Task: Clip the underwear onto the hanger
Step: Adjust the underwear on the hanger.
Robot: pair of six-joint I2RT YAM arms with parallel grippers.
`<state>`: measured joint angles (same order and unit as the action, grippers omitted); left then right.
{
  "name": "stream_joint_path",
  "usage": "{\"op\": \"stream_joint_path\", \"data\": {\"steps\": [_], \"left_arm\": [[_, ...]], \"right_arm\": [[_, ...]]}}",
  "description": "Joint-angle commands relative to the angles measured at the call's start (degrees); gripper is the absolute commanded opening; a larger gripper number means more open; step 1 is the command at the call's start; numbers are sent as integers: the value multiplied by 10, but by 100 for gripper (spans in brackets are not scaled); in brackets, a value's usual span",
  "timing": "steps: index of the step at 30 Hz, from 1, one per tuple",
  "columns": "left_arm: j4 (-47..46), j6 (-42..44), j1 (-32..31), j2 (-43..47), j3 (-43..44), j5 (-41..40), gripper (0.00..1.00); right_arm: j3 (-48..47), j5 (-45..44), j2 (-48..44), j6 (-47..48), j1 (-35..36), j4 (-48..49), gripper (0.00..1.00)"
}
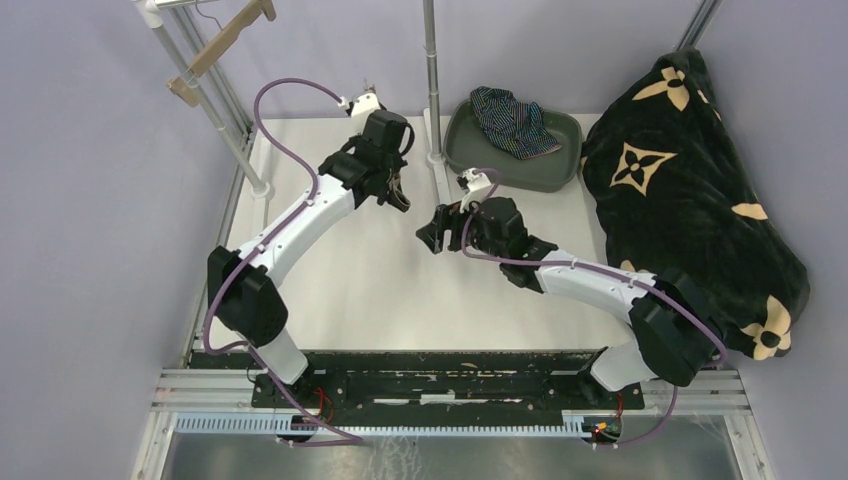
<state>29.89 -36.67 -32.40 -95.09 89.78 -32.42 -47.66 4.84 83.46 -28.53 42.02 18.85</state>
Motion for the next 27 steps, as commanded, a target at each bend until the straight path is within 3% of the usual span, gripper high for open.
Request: {"op": "stream_joint_path", "data": {"steps": [1,8,17,27], "left_arm": [[-15,-32,-3,-13,58,19,3],[-8,-33,-7,-31,78,32,3],[-8,-35,-12,-32,64,30,3],[-8,-45,-17,-29,60,34,3]], "right_arm": [[12,-68,-18,75,41,71,81],[-3,-98,19,82,65,91,80],[-42,-126,-16,104,65,26,84],[-42,-137,-10,113,65,55,85]]}}
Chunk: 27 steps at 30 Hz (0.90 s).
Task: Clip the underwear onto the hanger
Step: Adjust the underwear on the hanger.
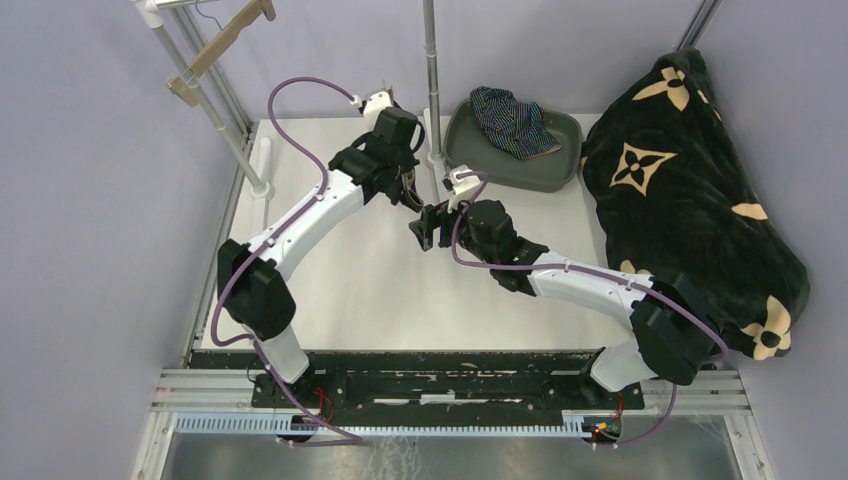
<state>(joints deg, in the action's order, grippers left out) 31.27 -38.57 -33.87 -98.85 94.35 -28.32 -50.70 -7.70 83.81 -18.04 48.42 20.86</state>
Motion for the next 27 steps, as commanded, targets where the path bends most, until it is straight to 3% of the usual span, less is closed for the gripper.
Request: {"op": "stream_joint_path", "data": {"steps": [1,4,7,11,17,22,27], "left_arm": [[-23,-28,-2,10,15,-6,3],[-28,-31,-2,13,18,3,3],[-28,-33,-3,12,28,8,3],[-28,-39,-3,9,37,19,3],[-35,-41,-3,23,35,41,3],[-107,-38,5,83,-26,74,3],[-225,-81,48,166,-143,167,3]], "right_arm": [[-5,-8,-12,8,1,49,84],[34,26,-4,28,1,119,77],[31,14,17,44,5,111,67],[15,18,54,51,4,96,71],[115,-19,61,-4,2,280,69],[117,-6,46,-44,-18,240,69],[164,91,62,-182,-95,344,69]]}}
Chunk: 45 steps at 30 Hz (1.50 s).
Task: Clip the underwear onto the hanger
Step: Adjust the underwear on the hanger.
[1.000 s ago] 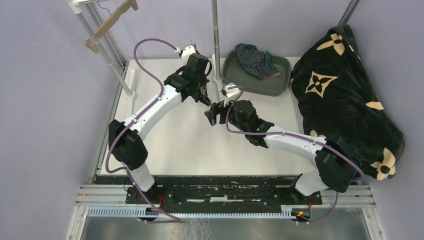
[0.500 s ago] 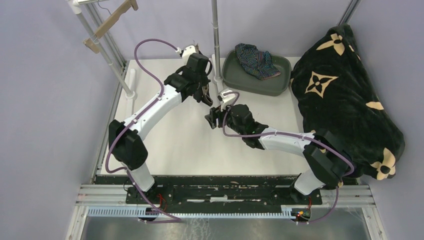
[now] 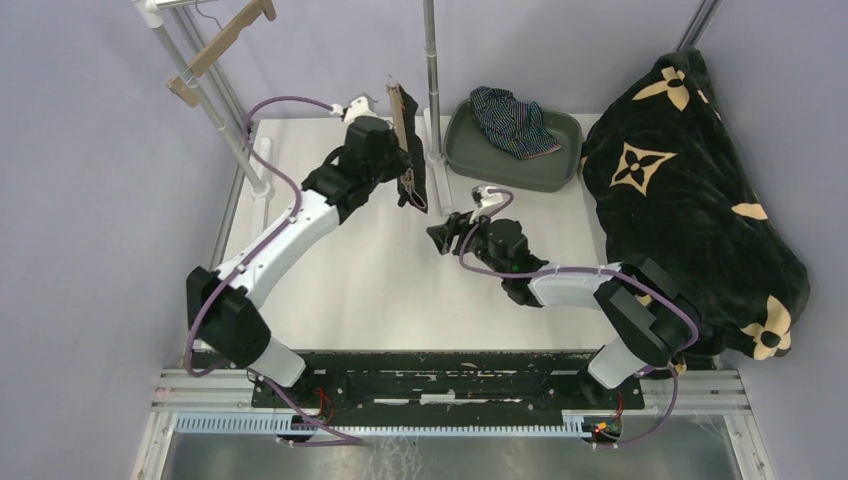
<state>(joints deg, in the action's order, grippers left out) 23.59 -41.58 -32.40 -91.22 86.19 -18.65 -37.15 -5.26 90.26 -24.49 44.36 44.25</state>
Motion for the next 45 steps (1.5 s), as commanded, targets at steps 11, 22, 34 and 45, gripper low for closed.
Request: {"op": "stream_joint_path", "data": {"steps": [11,22,34,45], "left_arm": [[-361,-152,105,202,-267,179,3],[-392,-179,107,173,-240,202,3],[-228,-94,105,124,-153,204,3],[-148,-22,78,119,-178,98,3]], "right_arm": [[-31,295,201,-473,-168,381,71],[-93,286,226,-568,-147,385,74],[-54,249,135,-427,-147,230,70],[-101,141,-79,-84,-106,-225,73]]}}
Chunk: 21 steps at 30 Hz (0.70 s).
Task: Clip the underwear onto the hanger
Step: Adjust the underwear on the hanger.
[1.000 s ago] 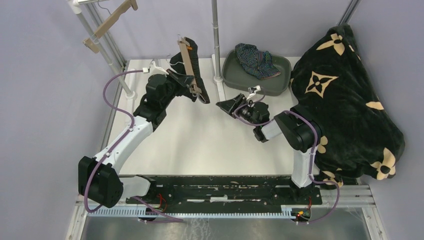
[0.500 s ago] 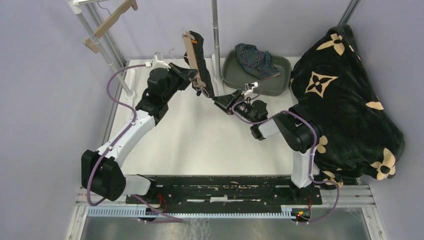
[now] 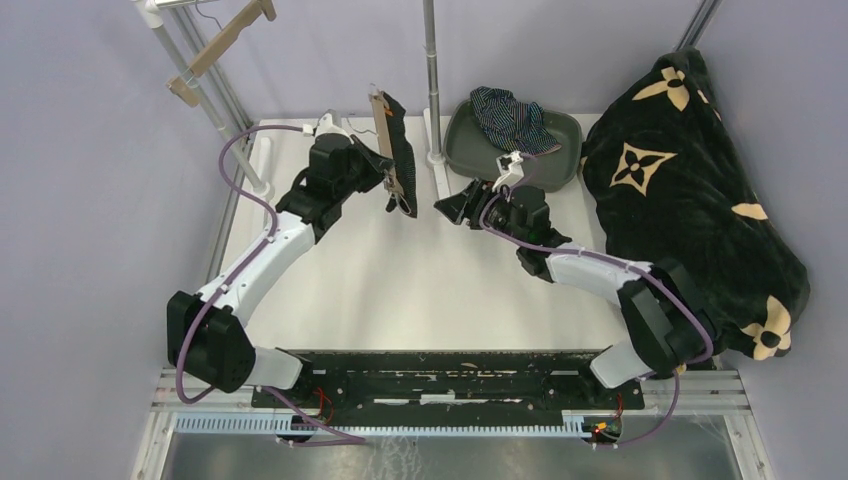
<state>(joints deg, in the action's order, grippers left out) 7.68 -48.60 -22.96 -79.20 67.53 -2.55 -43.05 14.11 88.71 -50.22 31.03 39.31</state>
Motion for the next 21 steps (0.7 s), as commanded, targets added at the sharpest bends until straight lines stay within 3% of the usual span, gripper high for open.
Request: {"op": "stream_joint_path", "data": {"steps": [1,8,21], "left_arm": [[22,49,-23,-6,15,-78,3],[141,52,-86,-72,111,-209,3],[174,26,-111,-122,156,-243,3]], "right_arm": [[-52,-63,-75,203,37,-202,73],[-123,-129,-117,333,102,-348,75],[-136,-124,-96,350,117,-339,76]]}}
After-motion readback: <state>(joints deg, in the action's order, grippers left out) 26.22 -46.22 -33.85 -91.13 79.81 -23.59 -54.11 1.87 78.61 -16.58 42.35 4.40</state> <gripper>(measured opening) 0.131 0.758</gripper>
